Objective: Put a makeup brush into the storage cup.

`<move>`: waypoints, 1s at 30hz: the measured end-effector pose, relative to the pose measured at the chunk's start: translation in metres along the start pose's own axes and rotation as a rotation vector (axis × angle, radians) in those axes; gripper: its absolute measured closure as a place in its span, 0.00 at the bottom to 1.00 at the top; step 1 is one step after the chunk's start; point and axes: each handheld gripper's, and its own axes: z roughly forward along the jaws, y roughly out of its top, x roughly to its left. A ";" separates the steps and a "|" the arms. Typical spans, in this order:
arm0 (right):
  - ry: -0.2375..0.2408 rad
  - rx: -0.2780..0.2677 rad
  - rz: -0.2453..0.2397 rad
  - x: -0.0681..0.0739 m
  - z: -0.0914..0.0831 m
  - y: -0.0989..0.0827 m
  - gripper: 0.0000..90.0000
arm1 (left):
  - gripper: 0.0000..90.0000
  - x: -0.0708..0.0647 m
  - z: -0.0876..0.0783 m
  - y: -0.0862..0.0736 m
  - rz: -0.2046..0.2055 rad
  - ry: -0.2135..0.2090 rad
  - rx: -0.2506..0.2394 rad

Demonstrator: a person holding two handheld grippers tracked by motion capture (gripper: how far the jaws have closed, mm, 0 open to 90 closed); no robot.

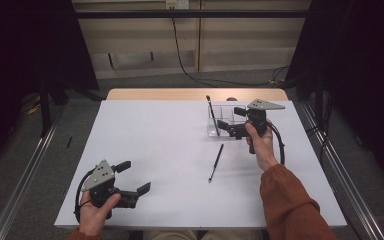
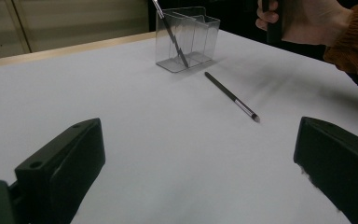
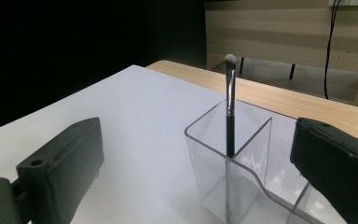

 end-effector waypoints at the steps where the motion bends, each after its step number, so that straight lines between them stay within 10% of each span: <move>1: 0.003 0.003 0.003 0.000 -0.001 0.000 0.03 | 0.02 0.000 0.000 0.000 -0.001 0.003 0.004; 30: -0.015 0.012 -0.002 0.016 -0.061 -0.024 0.05 | 0.02 0.005 -0.007 0.000 0.005 0.028 -0.024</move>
